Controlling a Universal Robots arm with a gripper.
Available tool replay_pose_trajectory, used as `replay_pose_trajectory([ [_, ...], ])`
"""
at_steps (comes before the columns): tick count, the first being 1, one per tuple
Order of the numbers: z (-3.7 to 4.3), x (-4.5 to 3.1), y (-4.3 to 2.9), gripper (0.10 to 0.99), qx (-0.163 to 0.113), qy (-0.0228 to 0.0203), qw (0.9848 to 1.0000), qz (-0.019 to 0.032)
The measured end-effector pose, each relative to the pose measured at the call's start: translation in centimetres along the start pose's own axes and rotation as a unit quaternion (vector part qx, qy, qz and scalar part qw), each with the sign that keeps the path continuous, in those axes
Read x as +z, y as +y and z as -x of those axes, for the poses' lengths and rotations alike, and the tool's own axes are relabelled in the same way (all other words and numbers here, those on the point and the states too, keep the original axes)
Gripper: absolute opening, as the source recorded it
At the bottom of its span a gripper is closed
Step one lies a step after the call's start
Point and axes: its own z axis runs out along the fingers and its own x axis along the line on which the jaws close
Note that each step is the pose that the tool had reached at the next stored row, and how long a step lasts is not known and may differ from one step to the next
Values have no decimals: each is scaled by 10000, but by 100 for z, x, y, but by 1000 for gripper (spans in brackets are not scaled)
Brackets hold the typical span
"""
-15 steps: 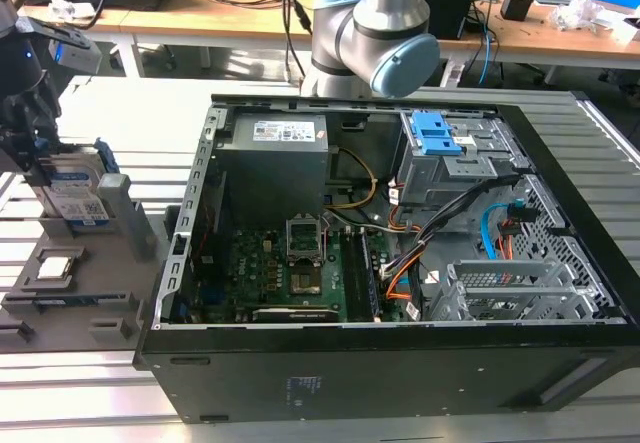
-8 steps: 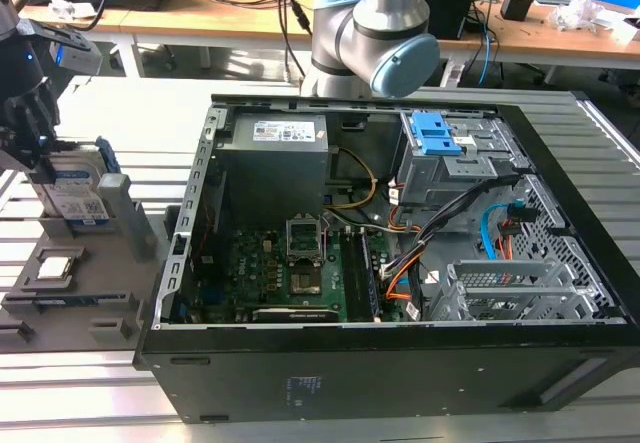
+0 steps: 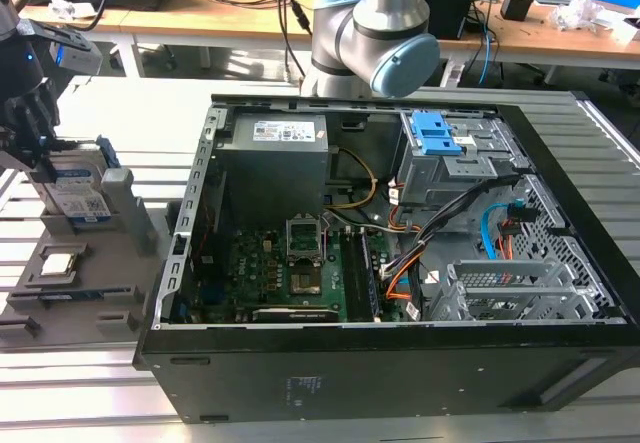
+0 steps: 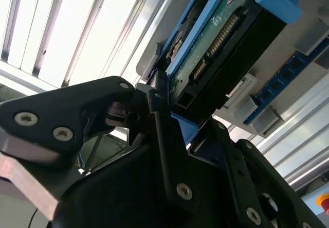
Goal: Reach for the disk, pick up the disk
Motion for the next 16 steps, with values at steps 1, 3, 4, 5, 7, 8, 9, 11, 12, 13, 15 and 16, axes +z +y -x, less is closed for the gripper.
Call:
replay_pose_trajectory([
  [1,0,0,0,369,0,0,10000,0],
  [3,0,0,0,369,0,0,10000,0],
  [4,0,1,0,369,0,0,10000,0],
  [5,0,1,0,369,0,0,10000,0],
  [7,0,1,0,369,0,0,10000,0],
  [8,0,1,0,369,0,0,10000,0],
  [9,0,-3,-1,369,0,-1,10000,-2],
  [11,0,-35,1,369,0,-1,10000,0],
  [12,0,-56,2,369,0,-1,10000,-1],
  [13,0,-71,2,369,0,-1,10000,0],
  [15,0,-119,4,369,0,-1,10000,0],
  [16,0,-132,4,369,-1,-1,10000,0],
])
